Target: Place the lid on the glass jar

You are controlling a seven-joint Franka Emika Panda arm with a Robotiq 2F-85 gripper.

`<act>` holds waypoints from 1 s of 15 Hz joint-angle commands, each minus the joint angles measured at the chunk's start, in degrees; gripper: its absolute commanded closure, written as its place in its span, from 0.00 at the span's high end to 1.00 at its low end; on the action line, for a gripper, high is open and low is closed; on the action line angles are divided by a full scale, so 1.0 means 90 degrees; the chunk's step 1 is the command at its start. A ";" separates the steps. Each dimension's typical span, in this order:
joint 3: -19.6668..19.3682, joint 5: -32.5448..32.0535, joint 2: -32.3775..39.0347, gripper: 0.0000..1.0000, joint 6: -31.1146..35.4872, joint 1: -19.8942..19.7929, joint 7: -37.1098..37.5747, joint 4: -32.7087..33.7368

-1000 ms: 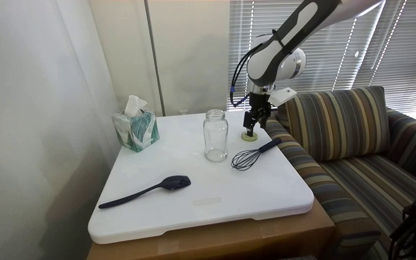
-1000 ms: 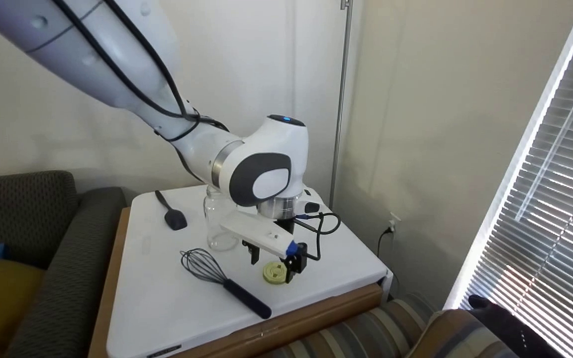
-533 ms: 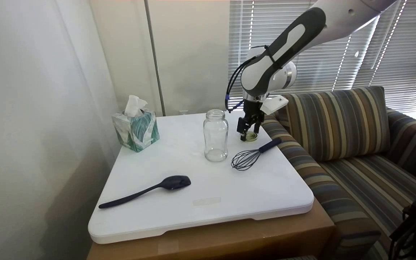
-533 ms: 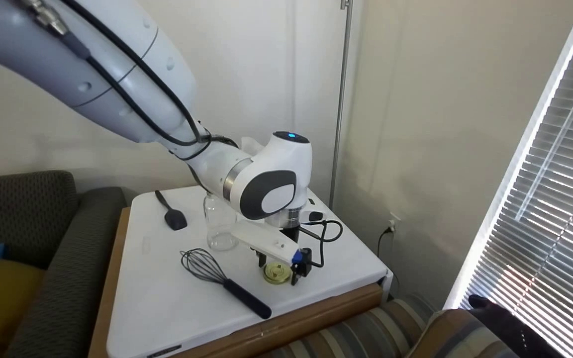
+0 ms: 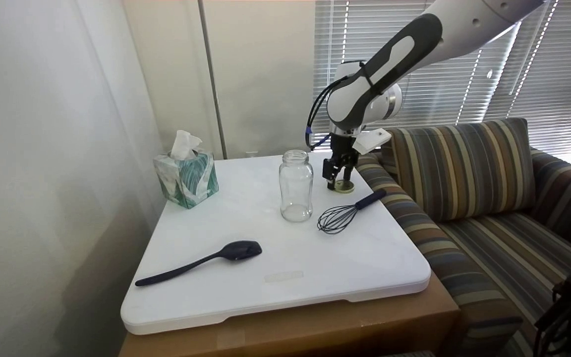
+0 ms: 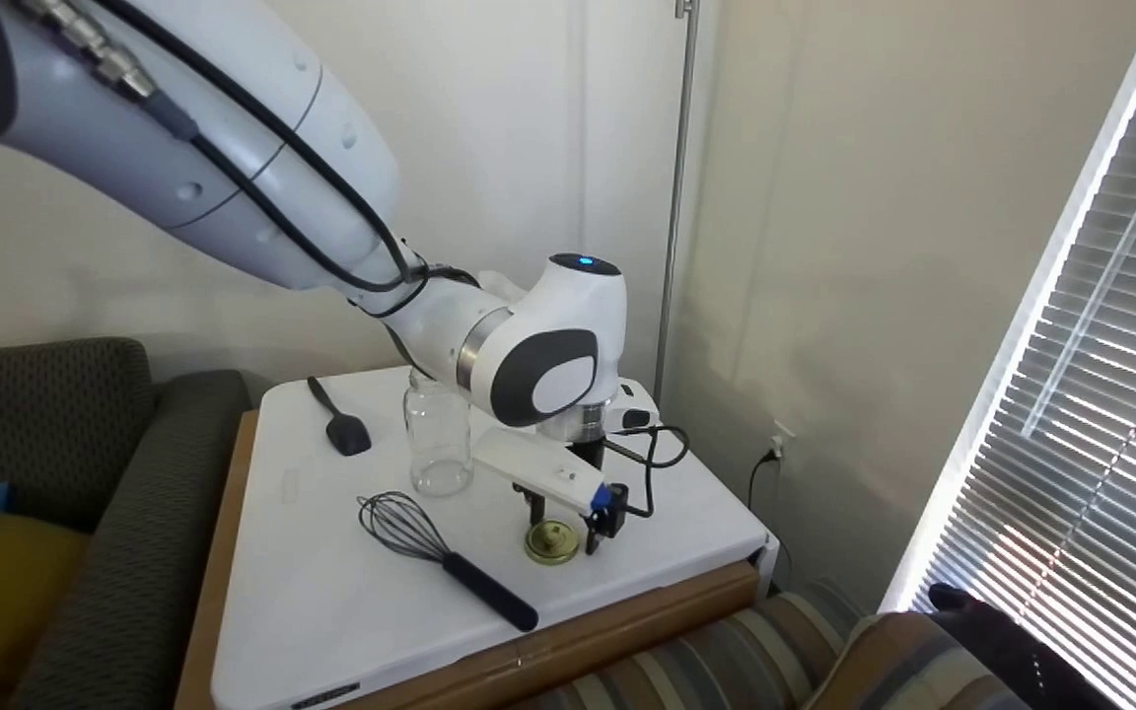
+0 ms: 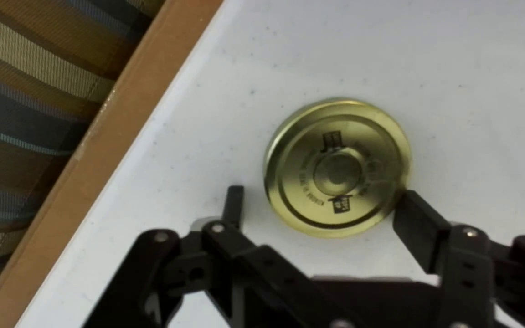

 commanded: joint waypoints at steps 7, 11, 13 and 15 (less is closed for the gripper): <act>0.0036 -0.0099 0.0115 1.00 -0.0943 0.0074 0.0092 0.0217; -0.0038 -0.0141 0.0058 1.00 -0.1237 0.0177 0.0224 0.0219; -0.0043 -0.0144 0.0064 1.00 -0.1277 0.0177 0.0270 0.0244; -0.0063 -0.0160 0.0072 1.00 -0.1324 0.0197 0.0330 0.0256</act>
